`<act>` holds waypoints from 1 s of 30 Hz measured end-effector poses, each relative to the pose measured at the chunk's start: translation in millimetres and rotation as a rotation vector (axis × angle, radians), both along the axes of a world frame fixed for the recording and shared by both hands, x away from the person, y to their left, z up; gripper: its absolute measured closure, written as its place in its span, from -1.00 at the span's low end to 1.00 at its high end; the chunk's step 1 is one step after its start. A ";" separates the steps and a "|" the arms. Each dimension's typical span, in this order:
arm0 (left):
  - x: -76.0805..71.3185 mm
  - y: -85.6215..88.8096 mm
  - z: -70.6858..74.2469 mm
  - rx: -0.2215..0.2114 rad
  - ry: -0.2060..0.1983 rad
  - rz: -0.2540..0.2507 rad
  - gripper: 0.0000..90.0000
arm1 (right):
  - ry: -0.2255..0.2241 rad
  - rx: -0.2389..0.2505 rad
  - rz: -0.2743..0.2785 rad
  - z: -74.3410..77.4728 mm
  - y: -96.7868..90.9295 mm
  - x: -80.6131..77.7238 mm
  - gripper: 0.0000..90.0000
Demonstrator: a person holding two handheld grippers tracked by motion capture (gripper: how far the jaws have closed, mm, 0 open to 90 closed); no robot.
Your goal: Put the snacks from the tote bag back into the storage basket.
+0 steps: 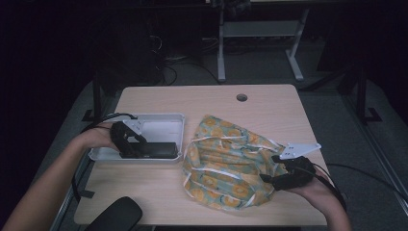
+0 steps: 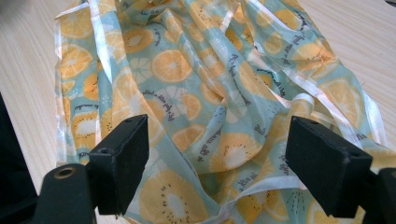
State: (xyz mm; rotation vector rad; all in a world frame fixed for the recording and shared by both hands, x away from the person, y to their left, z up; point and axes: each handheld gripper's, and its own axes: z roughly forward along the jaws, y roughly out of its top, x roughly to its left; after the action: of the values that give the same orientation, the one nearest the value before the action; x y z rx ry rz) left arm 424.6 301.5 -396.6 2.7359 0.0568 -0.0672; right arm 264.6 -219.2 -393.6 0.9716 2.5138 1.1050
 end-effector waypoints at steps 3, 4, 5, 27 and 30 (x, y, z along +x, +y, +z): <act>-0.2 2.4 5.6 -0.033 -0.003 0.022 -0.30 | 0.000 0.001 0.003 -0.1 0.1 0.4 -0.53; -0.6 3.2 7.8 -0.044 0.001 0.033 -0.31 | 0.000 0.002 0.004 0.0 0.1 0.6 -0.53; -1.7 4.1 10.7 -0.063 0.011 0.047 -0.32 | 0.005 0.001 0.003 0.6 0.2 0.8 -0.53; -57.7 6.5 50.3 -0.221 -0.085 0.379 -0.37 | -0.021 0.022 0.114 6.8 3.0 28.6 -0.56; -65.7 6.8 53.0 -0.220 -0.104 0.409 -0.37 | -0.027 0.019 0.125 7.5 4.2 32.3 -0.56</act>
State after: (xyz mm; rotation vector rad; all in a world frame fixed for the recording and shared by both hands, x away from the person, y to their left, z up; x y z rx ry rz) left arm 358.8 308.3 -343.6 2.4506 0.5426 0.1737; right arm 296.9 -215.0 -386.1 0.8083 2.5771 1.1711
